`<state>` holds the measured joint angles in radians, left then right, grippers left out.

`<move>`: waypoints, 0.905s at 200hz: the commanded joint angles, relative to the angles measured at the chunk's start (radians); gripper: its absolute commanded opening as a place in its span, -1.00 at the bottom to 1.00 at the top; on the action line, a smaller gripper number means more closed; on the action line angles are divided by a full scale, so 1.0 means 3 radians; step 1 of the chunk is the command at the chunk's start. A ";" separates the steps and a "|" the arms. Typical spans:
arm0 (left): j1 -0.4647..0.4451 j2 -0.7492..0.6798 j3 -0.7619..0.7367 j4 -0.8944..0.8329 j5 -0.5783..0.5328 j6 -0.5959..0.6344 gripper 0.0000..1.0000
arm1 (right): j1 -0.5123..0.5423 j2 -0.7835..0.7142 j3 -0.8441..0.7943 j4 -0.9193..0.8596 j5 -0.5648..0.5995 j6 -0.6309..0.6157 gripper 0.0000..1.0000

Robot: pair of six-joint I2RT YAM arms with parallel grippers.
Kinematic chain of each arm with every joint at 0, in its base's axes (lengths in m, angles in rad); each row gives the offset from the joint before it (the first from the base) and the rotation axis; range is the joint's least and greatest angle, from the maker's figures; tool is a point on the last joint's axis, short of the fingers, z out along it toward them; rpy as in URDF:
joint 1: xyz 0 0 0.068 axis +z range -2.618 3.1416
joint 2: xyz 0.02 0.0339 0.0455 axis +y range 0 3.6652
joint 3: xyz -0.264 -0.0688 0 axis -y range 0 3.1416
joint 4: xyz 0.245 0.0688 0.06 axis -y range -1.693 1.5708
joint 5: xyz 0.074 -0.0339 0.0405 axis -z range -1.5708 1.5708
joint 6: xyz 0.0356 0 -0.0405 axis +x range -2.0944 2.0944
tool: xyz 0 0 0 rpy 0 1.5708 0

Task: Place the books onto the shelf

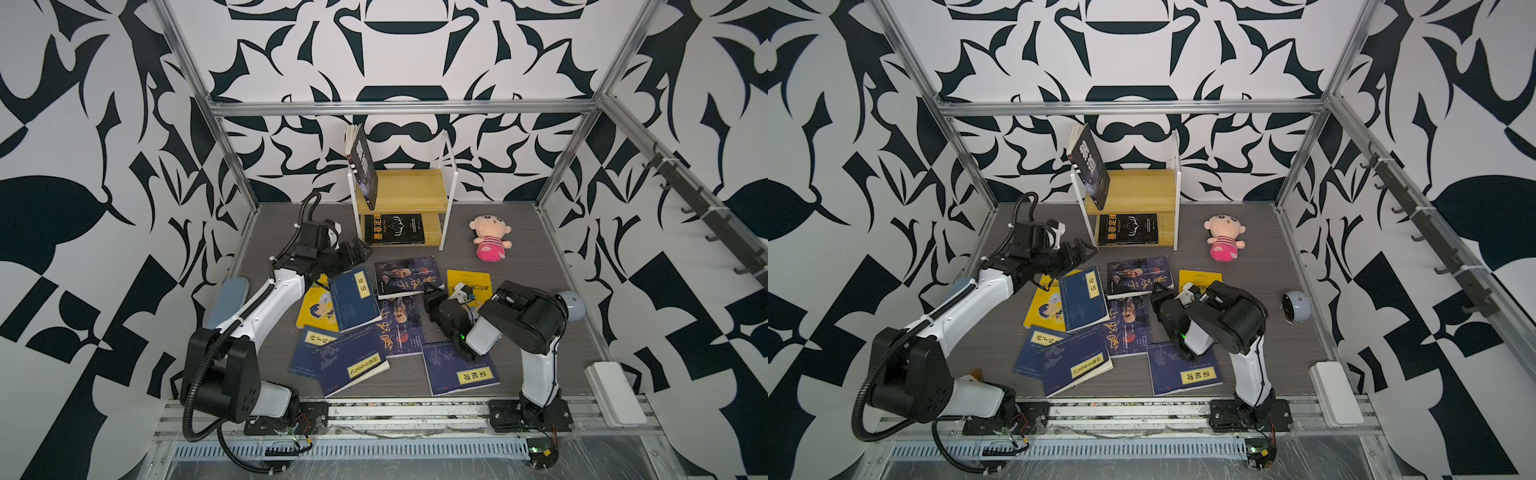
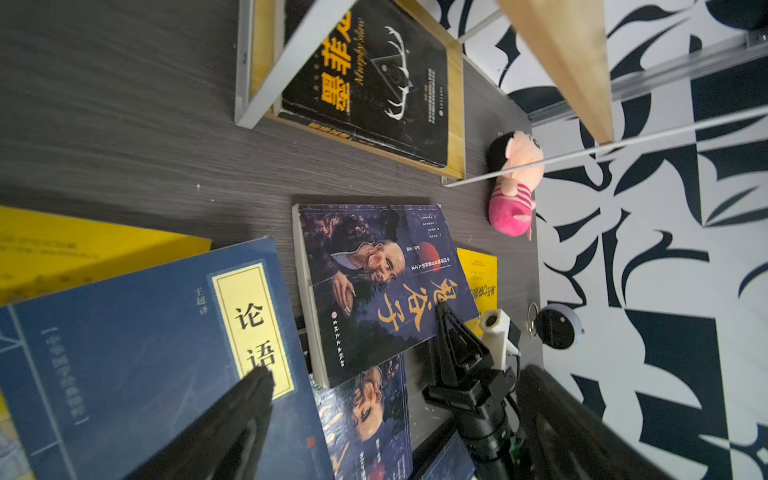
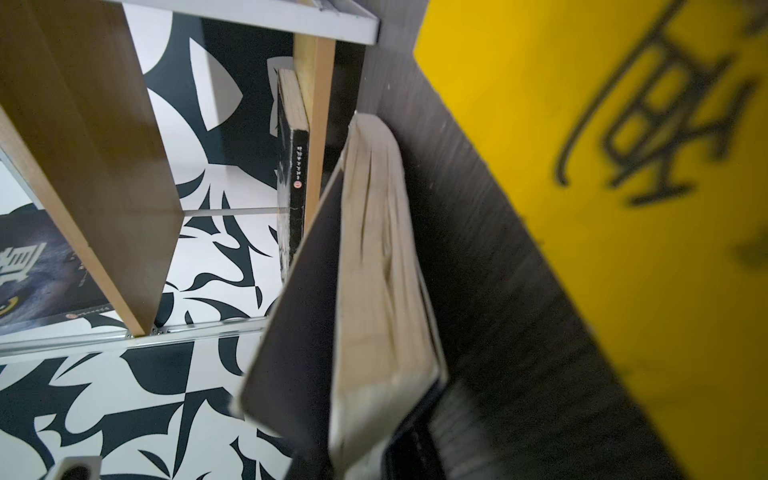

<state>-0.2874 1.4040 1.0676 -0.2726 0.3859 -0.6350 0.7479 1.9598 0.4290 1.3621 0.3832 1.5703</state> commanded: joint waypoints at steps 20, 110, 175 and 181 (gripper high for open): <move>0.0127 -0.0191 0.0442 -0.0571 0.0262 0.0805 0.92 | 0.0028 -0.0371 -0.0125 0.0219 -0.0233 -0.0310 -1.00; 0.0171 0.0056 0.2183 -0.2143 0.0467 0.2467 0.98 | 0.0027 -0.2605 0.0486 -0.2862 -0.0930 -0.2626 -1.00; 0.0088 0.0307 0.2935 -0.3144 0.1235 0.4154 0.99 | 0.0028 -0.3027 0.1634 -0.4591 -0.1696 -0.4817 -1.00; 0.0032 0.0318 0.2972 -0.3214 0.1213 0.4271 0.99 | 0.0028 -0.3018 0.1698 -0.4652 -0.1828 -0.5012 -1.00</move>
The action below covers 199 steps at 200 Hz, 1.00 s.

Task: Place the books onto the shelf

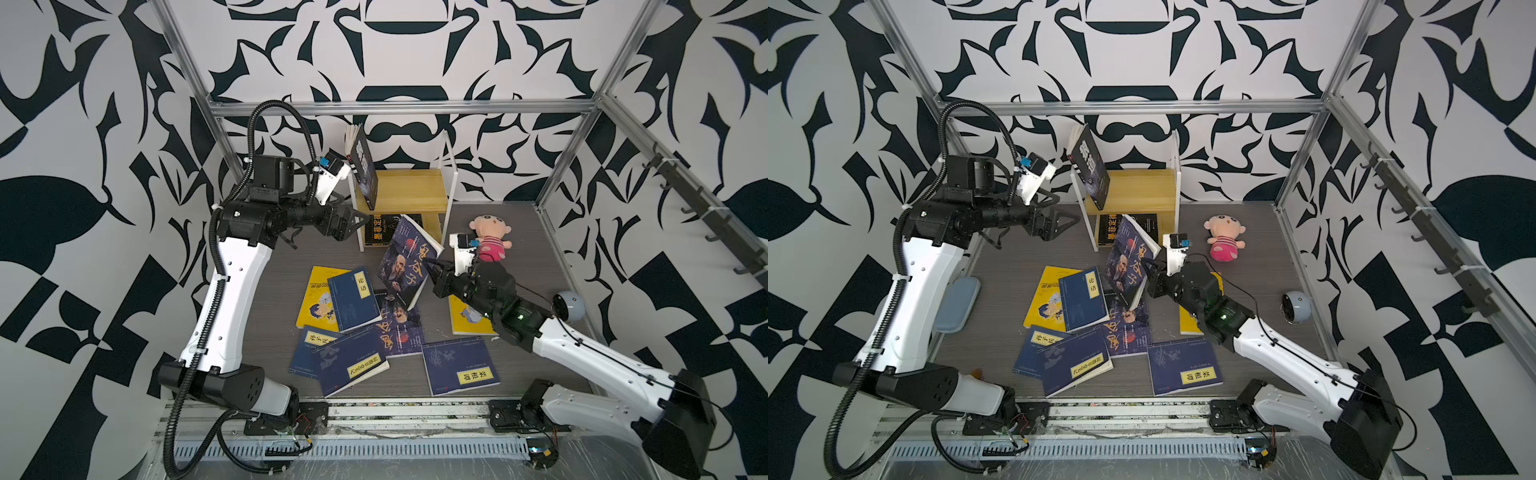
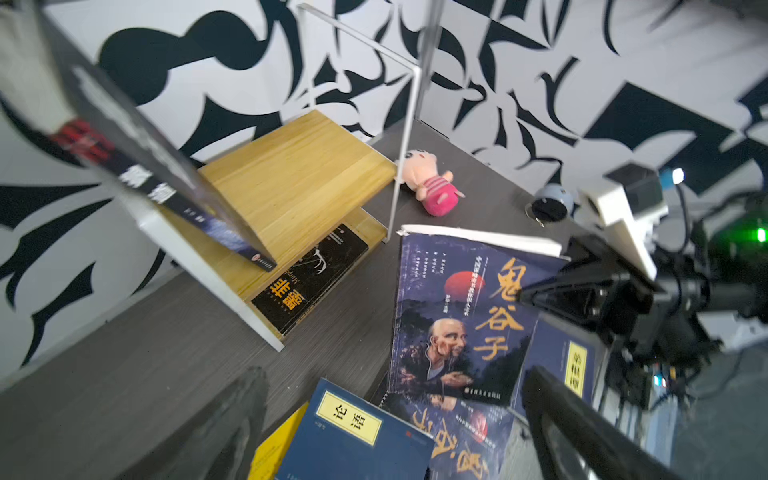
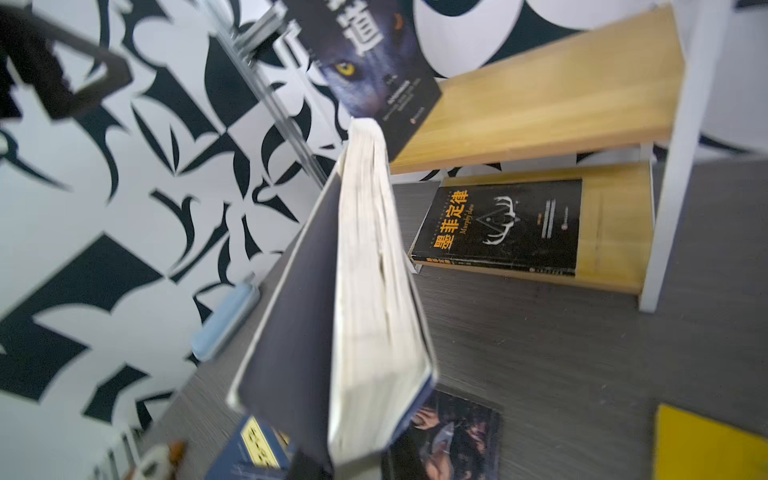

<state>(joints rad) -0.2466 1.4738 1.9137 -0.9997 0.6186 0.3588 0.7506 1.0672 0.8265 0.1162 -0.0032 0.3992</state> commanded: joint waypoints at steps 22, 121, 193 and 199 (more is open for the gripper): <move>-0.0269 0.0134 0.0257 -0.0927 0.0228 0.1321 0.99 | 0.0019 0.0036 0.0653 -0.0759 -0.0784 -0.1533 -1.00; -0.0841 0.0188 -0.0187 -0.0794 -0.0122 0.1752 0.84 | 0.0019 0.0500 0.1364 -0.1256 -0.1620 -0.2644 -1.00; -0.0845 0.0054 -0.0457 -0.1128 -0.0291 0.2001 0.52 | -0.0045 0.0855 0.1689 -0.1098 -0.2006 -0.2386 -1.00; -0.0845 0.0045 -0.0480 -0.1139 -0.0301 0.2010 0.52 | -0.0062 0.0905 0.1733 -0.1100 -0.2030 -0.2371 -1.00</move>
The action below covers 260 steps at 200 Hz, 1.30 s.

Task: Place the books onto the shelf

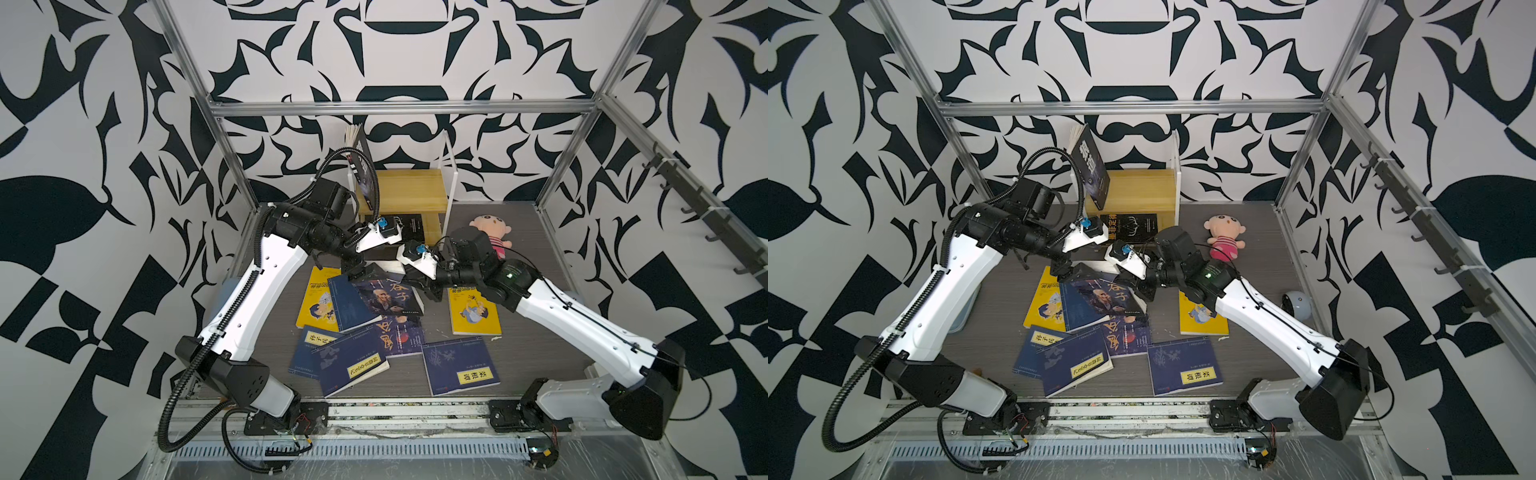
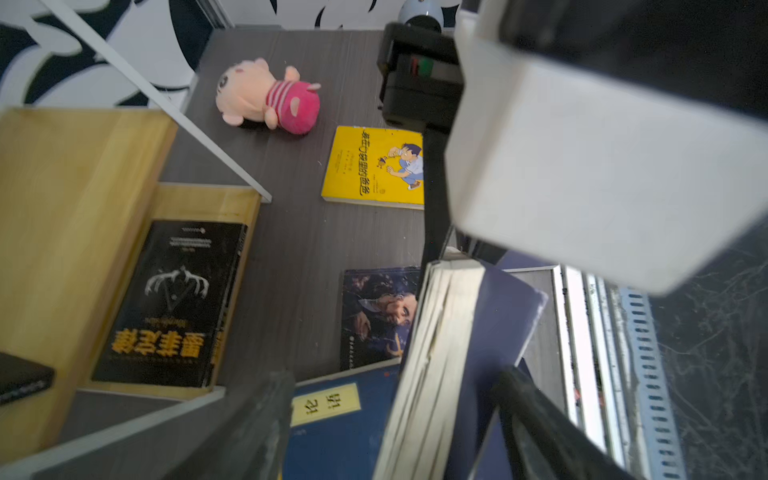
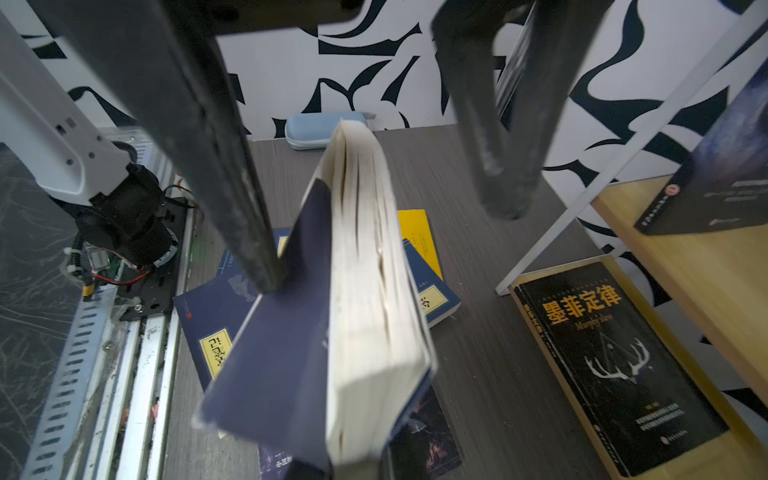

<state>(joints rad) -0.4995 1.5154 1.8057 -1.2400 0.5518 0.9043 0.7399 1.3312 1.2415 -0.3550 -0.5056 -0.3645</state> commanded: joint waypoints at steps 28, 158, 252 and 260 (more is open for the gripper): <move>-0.0002 -0.0151 -0.0095 -0.0491 -0.0008 0.0192 0.82 | -0.0148 0.0213 0.0487 0.0325 -0.0465 0.0131 -1.00; 0.0185 0.0032 0.0200 -0.0092 -0.0012 -0.0234 -1.00 | -0.0477 0.0166 0.0351 0.0697 -0.0600 0.0307 -0.68; 0.0463 0.0273 0.0646 0.1477 -0.0289 -0.3370 -1.00 | 0.0438 0.0001 0.0147 0.1077 0.2291 -0.0255 0.29; 0.0481 0.0336 0.0742 0.1572 -0.0311 -0.3636 -1.00 | 0.0480 0.0012 0.0151 0.1135 0.2496 -0.0258 0.27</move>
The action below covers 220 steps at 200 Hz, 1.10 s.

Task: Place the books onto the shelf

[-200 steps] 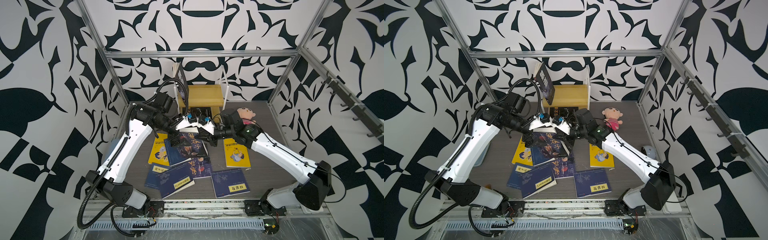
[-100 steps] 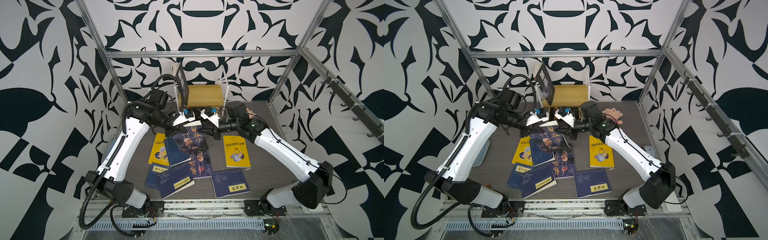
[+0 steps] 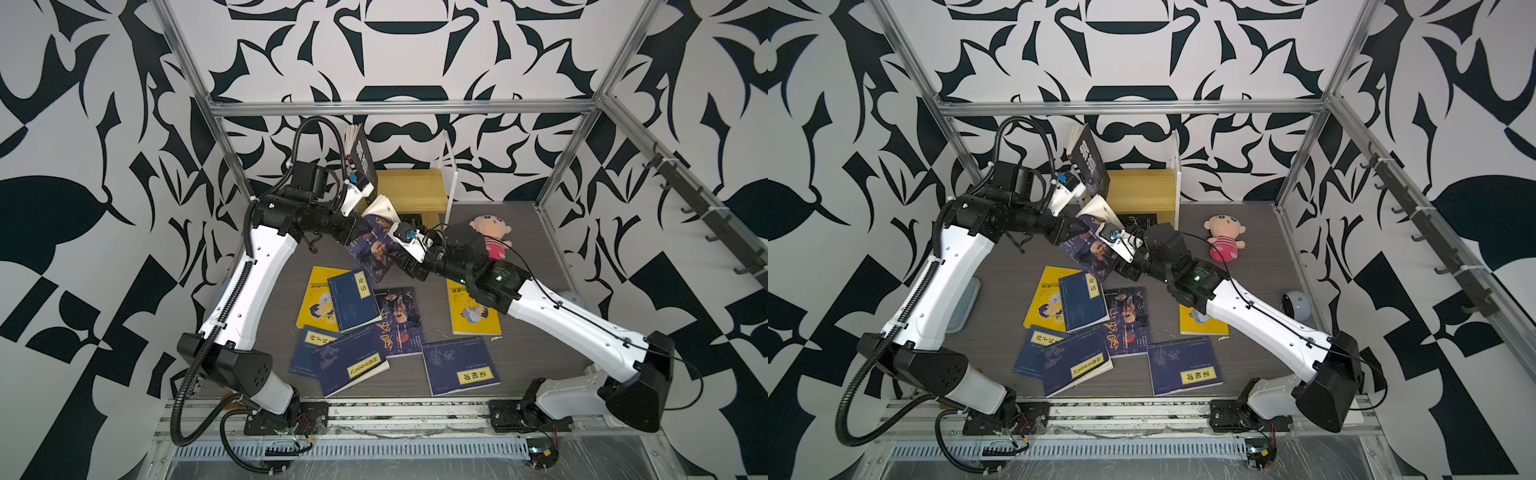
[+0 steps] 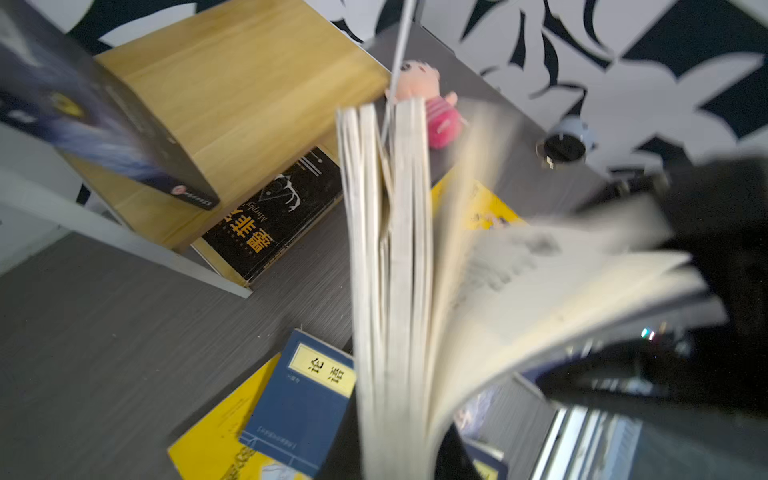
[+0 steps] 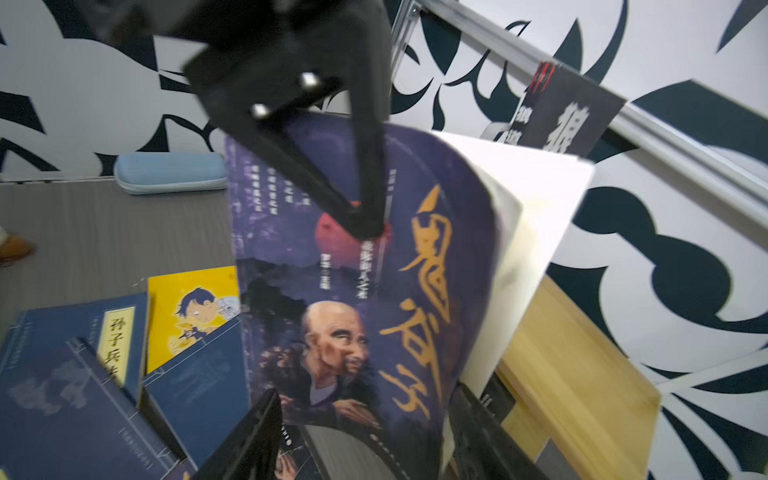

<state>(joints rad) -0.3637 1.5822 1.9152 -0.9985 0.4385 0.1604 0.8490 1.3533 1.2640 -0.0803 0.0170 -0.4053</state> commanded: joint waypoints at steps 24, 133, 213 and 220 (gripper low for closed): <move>0.0096 0.0299 0.0538 0.0945 0.0184 -0.1844 -1.00 | 0.0259 0.0091 0.0153 0.0433 0.1048 -0.0115 0.25; 0.0293 0.0310 0.0185 0.1459 0.0680 -0.2830 -1.00 | 0.0316 0.0802 0.0724 0.0861 0.1882 -0.0322 0.32; 0.0355 0.0252 0.0221 0.1518 0.0828 -0.2698 -0.68 | -0.0020 0.1176 0.1121 0.1001 0.1842 -0.0143 -1.00; 0.0390 0.0236 0.0280 0.1474 0.0838 -0.2627 -0.51 | -0.0060 0.1163 0.1117 0.0991 0.1784 -0.0084 -1.00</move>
<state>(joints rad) -0.2661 1.7023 1.9556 -0.6487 0.5770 -0.6849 0.8978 1.7351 1.5364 0.1215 0.5453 -0.6178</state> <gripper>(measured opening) 0.171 0.091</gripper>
